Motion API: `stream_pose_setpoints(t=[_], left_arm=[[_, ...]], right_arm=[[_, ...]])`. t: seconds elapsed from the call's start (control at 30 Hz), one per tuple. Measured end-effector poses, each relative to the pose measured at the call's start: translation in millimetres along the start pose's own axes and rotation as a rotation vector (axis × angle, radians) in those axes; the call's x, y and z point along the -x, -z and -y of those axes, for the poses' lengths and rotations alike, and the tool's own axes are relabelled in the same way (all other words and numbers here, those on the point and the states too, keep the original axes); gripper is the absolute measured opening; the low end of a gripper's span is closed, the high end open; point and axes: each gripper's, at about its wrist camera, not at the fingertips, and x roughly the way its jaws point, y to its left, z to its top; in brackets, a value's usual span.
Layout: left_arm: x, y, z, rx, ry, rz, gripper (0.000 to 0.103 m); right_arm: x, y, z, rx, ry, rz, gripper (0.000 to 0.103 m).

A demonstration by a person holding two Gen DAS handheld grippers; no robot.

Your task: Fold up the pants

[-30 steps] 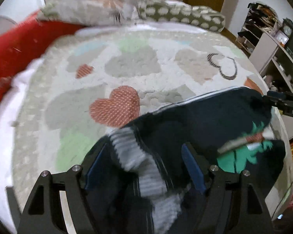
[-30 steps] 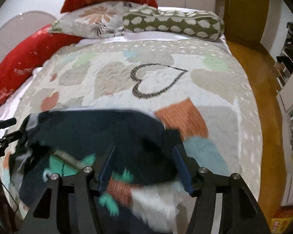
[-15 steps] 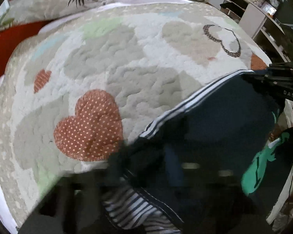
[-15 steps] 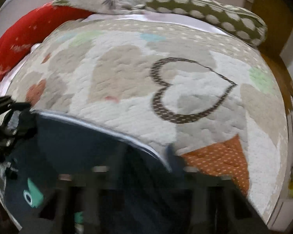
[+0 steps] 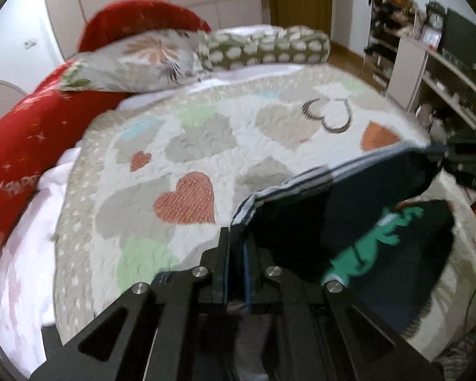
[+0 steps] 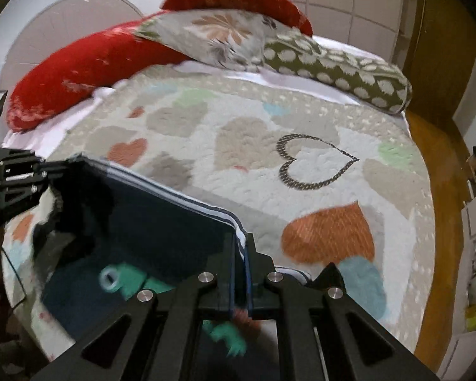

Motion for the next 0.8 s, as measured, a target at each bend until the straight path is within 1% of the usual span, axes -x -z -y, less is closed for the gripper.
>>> stream_pose_setpoints(t=[0.03,0.07,0.1,0.17,0.27,0.33,0.37,0.4,0.43,0.47,0.5,0.57,0.6,0.63,0.7,0.8], left_arm=[[2,4,2,0.005,0.004,0.009,0.006],[12,17,5,0.013,0.001,0.02,0.006],[16,25,7,0.016,-0.011,0.03,0.006],[23,53,16,0.02,-0.034,0.04,0.006],[17,94,26,0.063,-0.056,0.01,0.006],[6,119,32,0.083,-0.108,-0.023,0.01],[1,128,34,0.091,-0.128,-0.045,0.011],[-4,136,35,0.101,-0.138,-0.066,0.011],[-5,146,36,0.109,-0.147,-0.07,0.012],[1,152,38,0.112,-0.149,-0.06,0.012],[10,157,40,0.118,-0.141,-0.048,0.013],[25,165,38,0.148,-0.113,-0.035,0.024],[33,169,36,0.169,-0.1,-0.026,0.032],[43,175,31,0.206,-0.093,-0.015,0.036],[56,183,23,0.271,-0.08,-0.005,0.037],[73,189,17,0.34,-0.042,0.023,0.037]], right_arm=[[9,9,-6,0.009,-0.007,0.008,0.005],[16,17,-12,0.016,-0.01,0.012,0.006],[22,29,-19,0.024,-0.015,0.013,0.006],[28,53,-30,0.031,-0.032,0.011,0.006],[27,91,-46,0.026,-0.057,-0.003,0.006],[19,119,-53,0.001,-0.067,-0.018,0.006],[16,127,-53,-0.009,-0.068,-0.023,0.007],[11,140,-53,-0.037,-0.068,-0.026,0.011],[9,148,-51,-0.067,-0.06,-0.029,0.016],[7,157,-47,-0.104,-0.051,-0.033,0.026],[10,166,-44,-0.142,-0.057,-0.026,0.029],[22,178,-36,-0.196,-0.06,0.002,0.032],[33,184,-32,-0.221,-0.046,0.022,0.034],[41,187,-27,-0.235,-0.037,0.04,0.036],[60,195,-16,-0.268,0.01,0.081,0.043],[79,197,2,-0.32,0.07,0.124,0.044]])
